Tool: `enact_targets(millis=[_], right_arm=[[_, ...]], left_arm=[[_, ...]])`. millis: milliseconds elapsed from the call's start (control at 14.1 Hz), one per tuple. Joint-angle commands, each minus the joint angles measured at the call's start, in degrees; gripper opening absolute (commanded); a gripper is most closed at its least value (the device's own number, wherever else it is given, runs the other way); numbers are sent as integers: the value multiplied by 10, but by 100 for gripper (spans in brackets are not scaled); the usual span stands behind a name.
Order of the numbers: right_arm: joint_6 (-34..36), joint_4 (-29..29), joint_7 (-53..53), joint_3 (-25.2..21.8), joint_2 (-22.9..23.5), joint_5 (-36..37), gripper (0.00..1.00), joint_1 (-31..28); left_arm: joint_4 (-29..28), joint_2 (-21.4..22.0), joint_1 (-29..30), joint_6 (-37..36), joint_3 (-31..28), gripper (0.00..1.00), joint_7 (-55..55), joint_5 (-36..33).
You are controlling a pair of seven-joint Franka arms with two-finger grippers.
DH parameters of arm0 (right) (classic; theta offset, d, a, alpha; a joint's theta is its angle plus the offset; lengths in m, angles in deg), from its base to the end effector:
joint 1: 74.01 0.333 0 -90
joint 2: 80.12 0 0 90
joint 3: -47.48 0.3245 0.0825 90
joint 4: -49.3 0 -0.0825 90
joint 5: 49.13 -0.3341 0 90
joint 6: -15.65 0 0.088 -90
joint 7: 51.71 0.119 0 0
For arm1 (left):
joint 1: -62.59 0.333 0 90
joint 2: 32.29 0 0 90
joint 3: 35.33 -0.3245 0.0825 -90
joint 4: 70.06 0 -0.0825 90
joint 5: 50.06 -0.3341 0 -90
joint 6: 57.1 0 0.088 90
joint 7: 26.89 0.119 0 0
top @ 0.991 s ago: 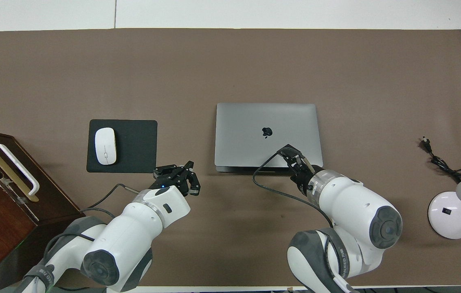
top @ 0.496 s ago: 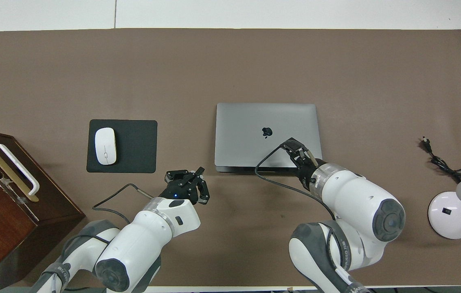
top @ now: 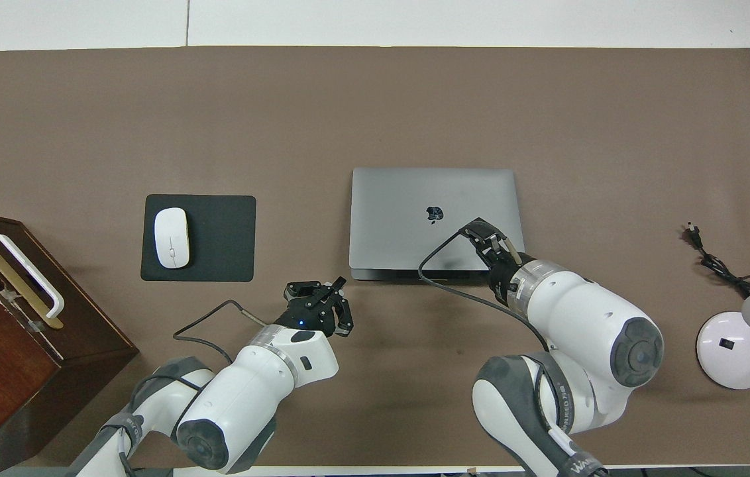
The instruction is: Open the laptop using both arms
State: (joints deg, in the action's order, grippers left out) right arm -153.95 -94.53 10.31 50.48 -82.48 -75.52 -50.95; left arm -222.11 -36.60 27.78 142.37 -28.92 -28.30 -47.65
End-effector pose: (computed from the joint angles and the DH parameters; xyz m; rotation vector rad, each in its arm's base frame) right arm 0.4350 0.1806 0.3830 -2.2932 1.3439 -0.2892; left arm 0.3508 -0.3001 0.3508 2.5511 -0.8539 0.9853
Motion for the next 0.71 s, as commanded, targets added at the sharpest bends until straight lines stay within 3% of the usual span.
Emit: enact_targets(millis=[0, 637], right_arm=[[-11, 14, -20, 5, 12, -16, 100, -9], [-9, 27, -19, 5, 19, -16, 100, -10]], left_arm=[[55, -67, -12, 14, -10, 0, 13, 0], [96, -120, -11, 14, -11, 0, 38, -2]])
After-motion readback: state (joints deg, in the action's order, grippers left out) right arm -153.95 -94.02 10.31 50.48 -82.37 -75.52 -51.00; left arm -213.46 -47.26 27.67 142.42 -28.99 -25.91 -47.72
